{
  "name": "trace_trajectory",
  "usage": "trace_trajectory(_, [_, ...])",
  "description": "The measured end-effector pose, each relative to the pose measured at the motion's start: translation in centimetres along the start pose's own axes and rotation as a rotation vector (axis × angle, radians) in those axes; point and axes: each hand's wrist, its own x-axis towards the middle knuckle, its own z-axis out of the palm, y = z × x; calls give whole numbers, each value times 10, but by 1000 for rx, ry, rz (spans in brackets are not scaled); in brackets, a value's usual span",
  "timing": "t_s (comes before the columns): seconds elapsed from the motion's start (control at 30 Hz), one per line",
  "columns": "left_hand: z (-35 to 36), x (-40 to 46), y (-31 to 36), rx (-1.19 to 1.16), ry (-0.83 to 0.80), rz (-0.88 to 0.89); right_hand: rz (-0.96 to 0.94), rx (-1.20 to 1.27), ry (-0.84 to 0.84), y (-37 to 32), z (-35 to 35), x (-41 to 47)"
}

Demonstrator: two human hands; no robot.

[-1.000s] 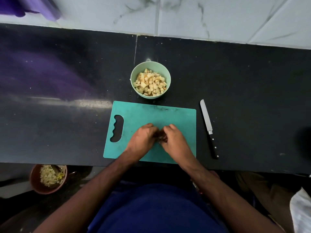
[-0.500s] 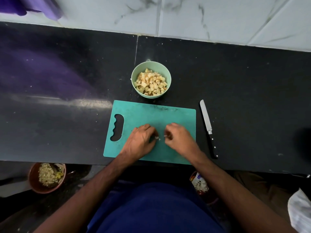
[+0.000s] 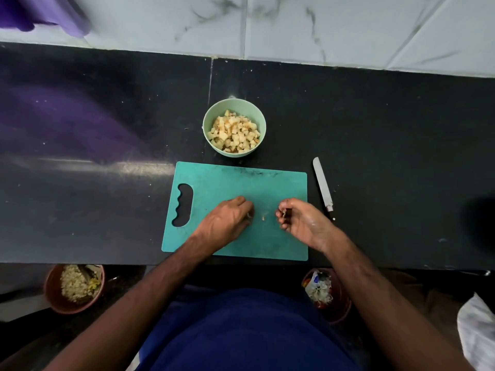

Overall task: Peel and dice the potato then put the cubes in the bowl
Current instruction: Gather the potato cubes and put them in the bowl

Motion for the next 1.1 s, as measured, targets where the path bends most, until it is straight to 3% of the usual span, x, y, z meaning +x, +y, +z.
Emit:
trace_trajectory(0.13, [-1,2,-3,-6,17,-51,-63,-133,13,6,6,7])
trace_trajectory(0.33, [-3,5,1,42,15,-49,-313,-1030,219,11,10,11])
trace_trajectory(0.4, [-4,5,2,75,9,-25,-410,-1227,252,14,15,10])
trace_trajectory(0.8, [-14,9,-7,208,-83,172,-474,-1765,280,23,44,13])
trace_trajectory(0.87, [-15,6,-4,254,-99,186,-415,-1688,271,9,48,10])
trace_trajectory(0.97, [-16,1,-4,308,-113,199,-331,-1243,261,-41,56,9])
trace_trajectory(1.1, [-17,-6,-8,400,-114,272,-575,-961,243,-118,95,16])
